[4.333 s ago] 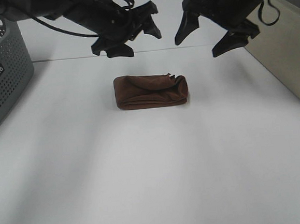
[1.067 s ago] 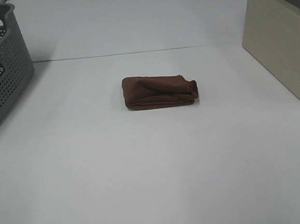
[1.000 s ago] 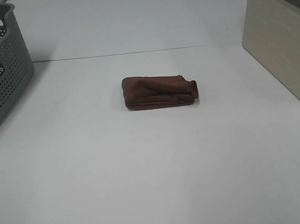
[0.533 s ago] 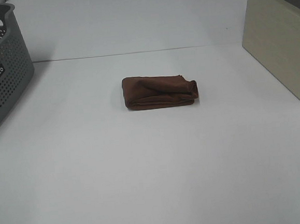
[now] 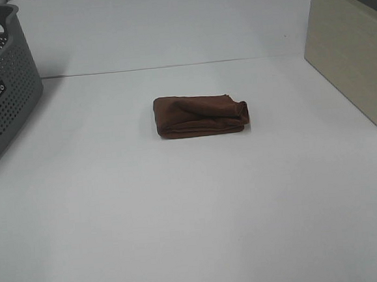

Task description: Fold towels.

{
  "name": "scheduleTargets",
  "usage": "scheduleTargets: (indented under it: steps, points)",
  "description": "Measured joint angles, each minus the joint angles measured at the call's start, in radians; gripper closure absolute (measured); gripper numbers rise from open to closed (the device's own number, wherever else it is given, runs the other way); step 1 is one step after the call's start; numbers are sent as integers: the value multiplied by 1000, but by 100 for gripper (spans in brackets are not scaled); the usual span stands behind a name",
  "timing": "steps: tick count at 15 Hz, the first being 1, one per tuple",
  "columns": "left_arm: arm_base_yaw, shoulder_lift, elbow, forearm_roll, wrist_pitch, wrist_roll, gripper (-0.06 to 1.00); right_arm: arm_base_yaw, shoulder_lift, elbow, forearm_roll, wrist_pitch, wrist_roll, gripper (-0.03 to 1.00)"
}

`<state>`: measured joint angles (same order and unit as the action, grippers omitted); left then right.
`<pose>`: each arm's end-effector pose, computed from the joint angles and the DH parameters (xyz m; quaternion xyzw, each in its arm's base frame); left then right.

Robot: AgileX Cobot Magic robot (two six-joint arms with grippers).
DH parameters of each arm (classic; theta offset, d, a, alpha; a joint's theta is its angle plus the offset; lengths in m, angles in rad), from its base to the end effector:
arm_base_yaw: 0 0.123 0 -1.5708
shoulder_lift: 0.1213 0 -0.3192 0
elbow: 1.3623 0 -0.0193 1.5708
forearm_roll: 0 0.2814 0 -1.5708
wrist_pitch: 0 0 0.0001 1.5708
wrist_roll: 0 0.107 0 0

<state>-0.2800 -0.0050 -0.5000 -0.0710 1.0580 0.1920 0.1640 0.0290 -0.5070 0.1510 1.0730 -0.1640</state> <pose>-0.0008 -0.0067 0.2852 0.2003 0.8268 -0.0585 0.5224 0.0022 0.0147 0.2866 -0.1428 0.8476 0.0754 0.5054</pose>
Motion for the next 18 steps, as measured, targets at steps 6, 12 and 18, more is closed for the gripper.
scheduleTargets:
  steps: [6,12,18]
  points:
    - [1,0,0,0,0,3,19,0,0,0,0,0,0,8]
    - [271,0,0,-1,0,3,19,-163,-1,0,6,0,0,8]
    - [284,0,0,-1,0,4,19,-169,-34,3,9,-3,0,8]
